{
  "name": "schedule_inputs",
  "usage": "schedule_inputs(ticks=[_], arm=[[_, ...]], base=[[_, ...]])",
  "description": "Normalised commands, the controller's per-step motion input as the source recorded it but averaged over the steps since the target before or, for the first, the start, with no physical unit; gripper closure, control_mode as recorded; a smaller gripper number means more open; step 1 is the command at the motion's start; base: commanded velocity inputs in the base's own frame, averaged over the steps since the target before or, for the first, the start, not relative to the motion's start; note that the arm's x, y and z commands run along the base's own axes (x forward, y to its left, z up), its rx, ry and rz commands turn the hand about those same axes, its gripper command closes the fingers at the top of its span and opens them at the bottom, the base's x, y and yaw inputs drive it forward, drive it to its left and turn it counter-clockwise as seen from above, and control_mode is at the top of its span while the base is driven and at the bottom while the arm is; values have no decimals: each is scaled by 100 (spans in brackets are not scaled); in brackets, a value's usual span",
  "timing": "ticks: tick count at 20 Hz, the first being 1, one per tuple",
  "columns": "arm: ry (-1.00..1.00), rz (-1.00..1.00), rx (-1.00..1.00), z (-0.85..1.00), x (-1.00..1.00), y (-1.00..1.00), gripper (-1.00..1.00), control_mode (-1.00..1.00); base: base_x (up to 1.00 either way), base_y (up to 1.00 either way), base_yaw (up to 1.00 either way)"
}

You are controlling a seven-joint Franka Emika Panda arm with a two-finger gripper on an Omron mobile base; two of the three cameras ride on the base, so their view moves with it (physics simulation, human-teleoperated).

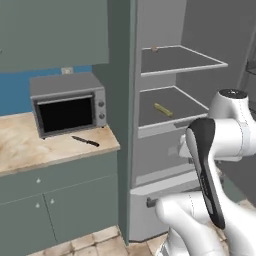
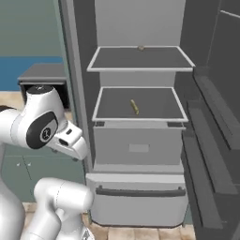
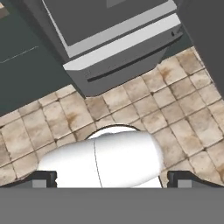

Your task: Retrieve the butter from the fridge and place it on a plate on the dining table. Then retrieve the butter knife by the fridge and place it near the plate.

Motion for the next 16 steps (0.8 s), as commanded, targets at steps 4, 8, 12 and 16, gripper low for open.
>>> schedule_inputs(ticks=[4, 8, 12, 16], arm=[[0, 0, 0, 0, 0, 0, -100, 100], [0, 0, 0, 0, 0, 0, -100, 100], [0, 0, 0, 0, 0, 0, -100, 100], [0, 0, 0, 0, 0, 0, -100, 100]], base=[[34, -26, 38], [11, -39, 24], [0, -54, 4], [0, -51, 0]])
